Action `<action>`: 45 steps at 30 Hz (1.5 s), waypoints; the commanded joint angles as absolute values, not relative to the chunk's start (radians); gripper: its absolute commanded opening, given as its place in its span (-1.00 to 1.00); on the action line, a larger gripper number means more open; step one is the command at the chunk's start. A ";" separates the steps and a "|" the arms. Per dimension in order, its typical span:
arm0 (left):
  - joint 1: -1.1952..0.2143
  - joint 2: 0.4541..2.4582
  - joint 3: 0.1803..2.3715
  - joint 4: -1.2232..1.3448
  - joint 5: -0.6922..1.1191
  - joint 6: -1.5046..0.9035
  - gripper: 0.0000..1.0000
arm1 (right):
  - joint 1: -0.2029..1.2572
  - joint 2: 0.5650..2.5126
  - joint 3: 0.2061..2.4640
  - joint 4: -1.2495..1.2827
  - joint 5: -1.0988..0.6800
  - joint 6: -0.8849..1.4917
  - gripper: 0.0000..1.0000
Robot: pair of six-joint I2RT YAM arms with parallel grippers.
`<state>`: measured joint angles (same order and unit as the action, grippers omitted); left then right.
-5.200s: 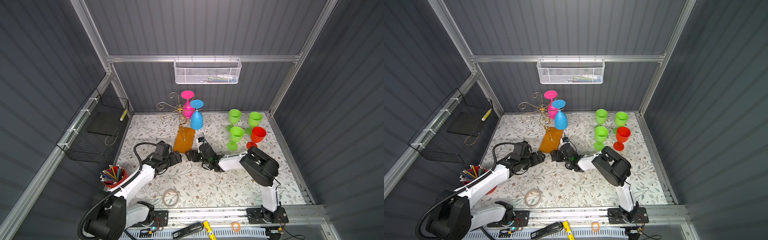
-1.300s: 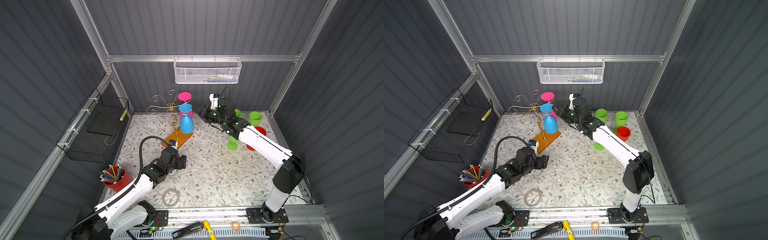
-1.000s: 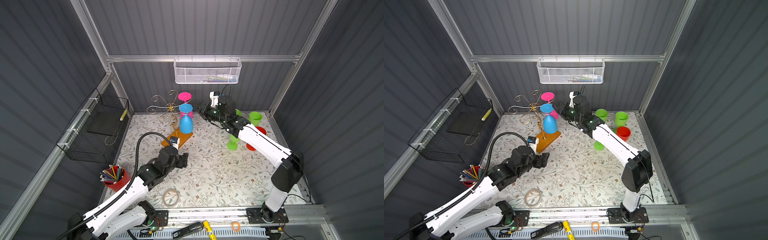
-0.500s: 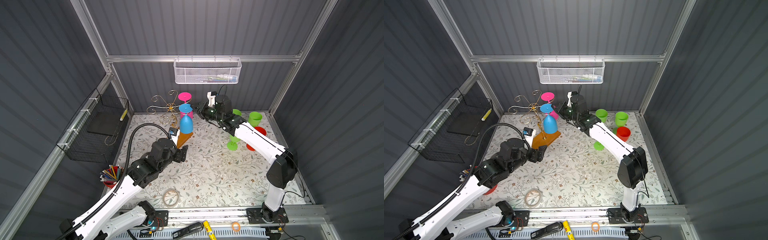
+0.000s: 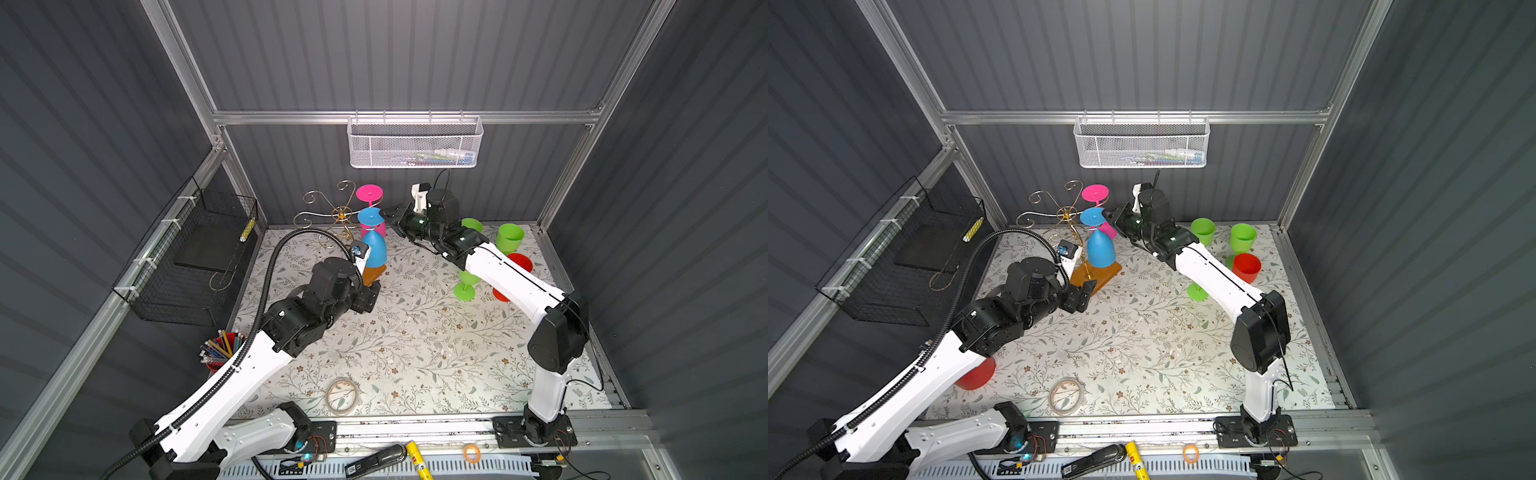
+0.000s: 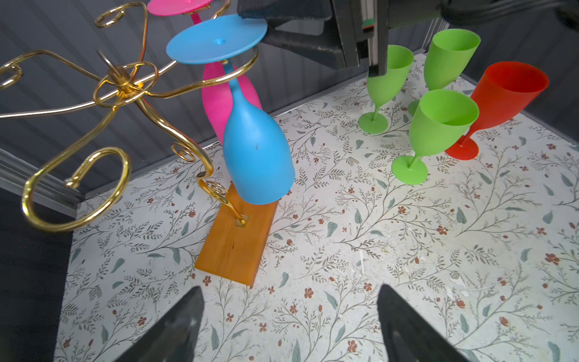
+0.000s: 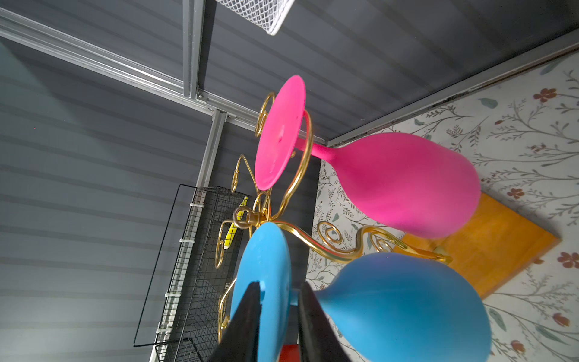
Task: Take the wine glass off the wine glass rack
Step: Pick up the wine glass from the wine glass rack.
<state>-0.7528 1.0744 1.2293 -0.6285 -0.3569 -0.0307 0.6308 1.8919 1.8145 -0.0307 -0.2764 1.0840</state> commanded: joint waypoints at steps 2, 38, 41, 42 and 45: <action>-0.693 1.078 1.231 -0.618 -0.328 0.008 0.74 | 0.633 1.905 1.846 -0.023 -0.290 1.086 -0.60; -0.526 1.000 1.143 -0.542 -0.217 -0.011 0.75 | 0.652 1.826 1.804 0.009 -0.255 1.076 -1.00; -0.525 1.002 1.143 -0.542 -0.216 -0.012 0.76 | 0.654 1.814 1.788 0.010 -0.249 1.072 -1.00; -0.525 1.002 1.142 -0.542 -0.216 -0.012 0.75 | 0.655 1.808 1.780 0.013 -0.249 1.071 -1.00; -0.524 1.001 1.141 -0.541 -0.216 -0.014 0.76 | 0.654 1.790 1.753 0.018 -0.247 1.068 -1.00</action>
